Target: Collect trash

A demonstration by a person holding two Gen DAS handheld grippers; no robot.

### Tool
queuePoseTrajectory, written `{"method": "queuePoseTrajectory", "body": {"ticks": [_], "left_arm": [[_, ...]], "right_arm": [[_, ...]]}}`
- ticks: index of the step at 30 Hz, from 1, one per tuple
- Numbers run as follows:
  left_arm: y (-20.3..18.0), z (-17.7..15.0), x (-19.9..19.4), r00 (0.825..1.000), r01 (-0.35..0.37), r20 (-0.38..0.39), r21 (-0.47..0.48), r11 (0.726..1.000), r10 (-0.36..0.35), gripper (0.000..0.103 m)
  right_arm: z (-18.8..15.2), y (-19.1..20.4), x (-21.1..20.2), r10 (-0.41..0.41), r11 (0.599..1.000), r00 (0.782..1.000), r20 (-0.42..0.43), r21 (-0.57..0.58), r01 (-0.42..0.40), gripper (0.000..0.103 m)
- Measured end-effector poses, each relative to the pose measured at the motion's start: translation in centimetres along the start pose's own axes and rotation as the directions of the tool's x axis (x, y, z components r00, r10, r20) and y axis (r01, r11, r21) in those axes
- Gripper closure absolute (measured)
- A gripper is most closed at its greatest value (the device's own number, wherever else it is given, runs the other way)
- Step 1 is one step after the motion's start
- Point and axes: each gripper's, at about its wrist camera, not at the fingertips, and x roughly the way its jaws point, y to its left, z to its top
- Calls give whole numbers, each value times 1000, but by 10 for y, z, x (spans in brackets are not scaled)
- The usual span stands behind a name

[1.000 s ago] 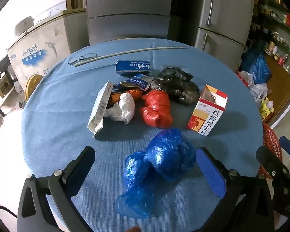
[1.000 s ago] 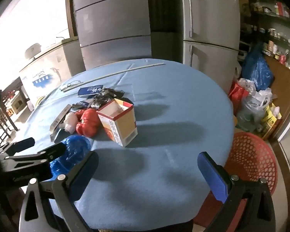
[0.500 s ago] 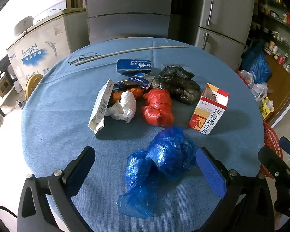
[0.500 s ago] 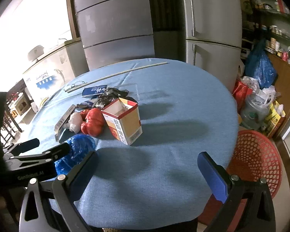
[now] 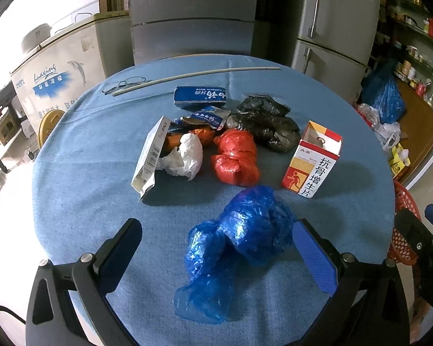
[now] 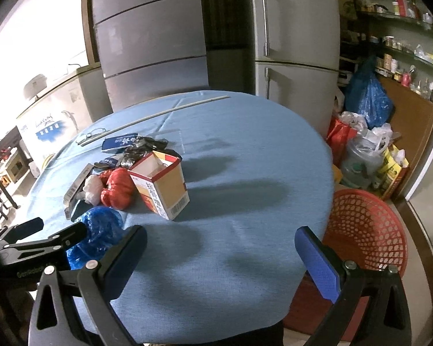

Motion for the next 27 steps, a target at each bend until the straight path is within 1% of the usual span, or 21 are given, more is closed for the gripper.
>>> {"method": "queuePoseTrajectory", "body": {"ticks": [13,27], "left_arm": [[2,-5,1,1000,7,-1,-7,1000,-7,0],[-3,-11,3,1000,12,-11,4,1000,-12,0]], "right_arm": [[-5,5,2,-19,1000,1000,-21,-11,19,0],[-7,0,4,-39,999,999,-30,5,39,0]]}}
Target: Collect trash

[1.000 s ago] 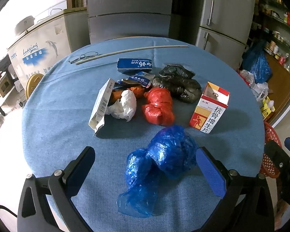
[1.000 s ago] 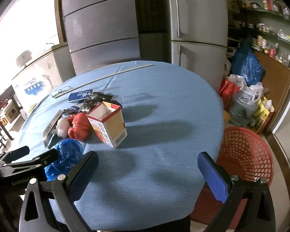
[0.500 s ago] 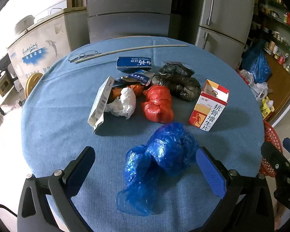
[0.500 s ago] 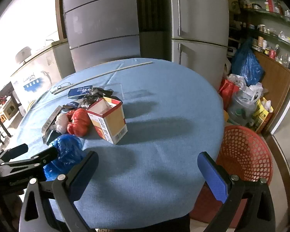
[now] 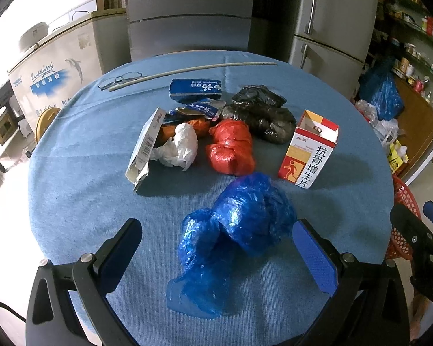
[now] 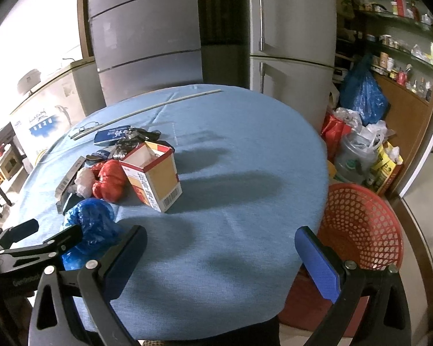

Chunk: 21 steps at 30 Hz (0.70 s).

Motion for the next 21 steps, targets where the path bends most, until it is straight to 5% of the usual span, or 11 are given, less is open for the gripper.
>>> {"method": "queuePoseTrajectory", "body": {"ticks": [21], "left_arm": [[8,-5,2,1000,17,-12,-17,1000,-17,0]], "right_arm": [[-2,2,3,-12,1000,1000,-21,2,12,0]]}}
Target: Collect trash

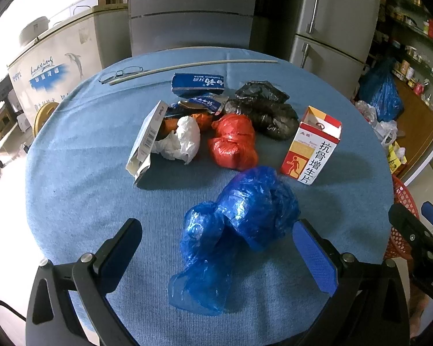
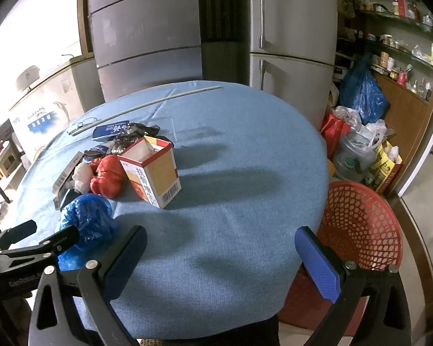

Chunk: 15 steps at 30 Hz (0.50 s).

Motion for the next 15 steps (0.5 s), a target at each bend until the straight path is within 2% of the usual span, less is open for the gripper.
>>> {"method": "queuePoseTrajectory", "body": {"ticks": [15], "left_arm": [[3,-3,6,1000,3,-23,-3,1000,-3,0]], "right_arm": [[0,-2,3,2,1000,1000,-11,13,-2,0]]}}
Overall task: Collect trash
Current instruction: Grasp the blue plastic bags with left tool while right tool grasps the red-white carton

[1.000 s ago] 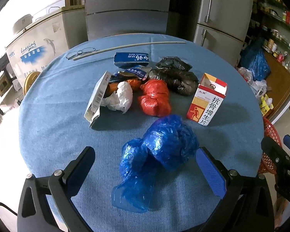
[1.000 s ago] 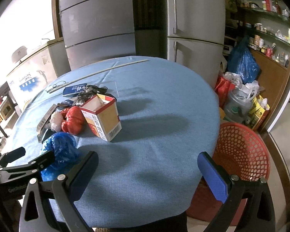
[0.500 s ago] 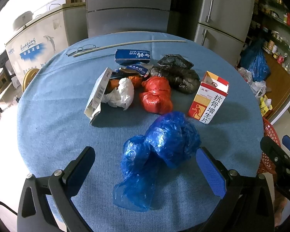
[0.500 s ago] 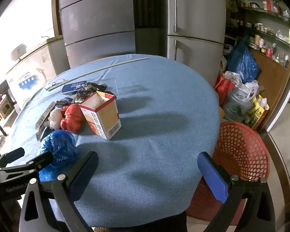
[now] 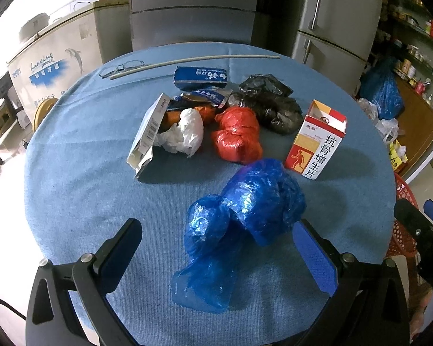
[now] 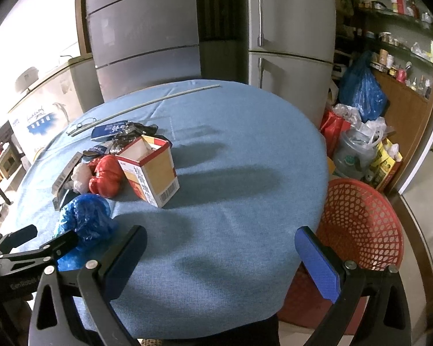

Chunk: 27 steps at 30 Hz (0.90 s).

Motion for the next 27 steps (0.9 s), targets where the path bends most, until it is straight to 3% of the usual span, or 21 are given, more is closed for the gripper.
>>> {"method": "queuePoseTrajectory", "body": {"ticks": [8,10,11,13,20,27], "left_arm": [[-20,16,29,999,16,-42,58,998,-14,0],[-22,19,35,999,19,-46,72,997,-15,16],[-22,19,41,997,32,-66,77,997,-27,44],[-18,19,46,996,49,-84,59,997,-44,45],[5,12,25,999,29,-19,13,1000,-28,47],[32,8,13,1000,-5,11,-36,999,5,47]], "right_arm": [[0,-5,5,6,1000,1000,-12,15,-6,0],[0,-7,7,9,1000,1000,-18,23,-8,0],[0,-7,8,8,1000,1000,-20,25,-8,0],[1,-9,11,11,1000,1000,-24,28,-10,0],[18,1,25,46,999,998,-31,14,-45,0],[45,51,49,112,993,993,-44,-41,-114,0]]}}
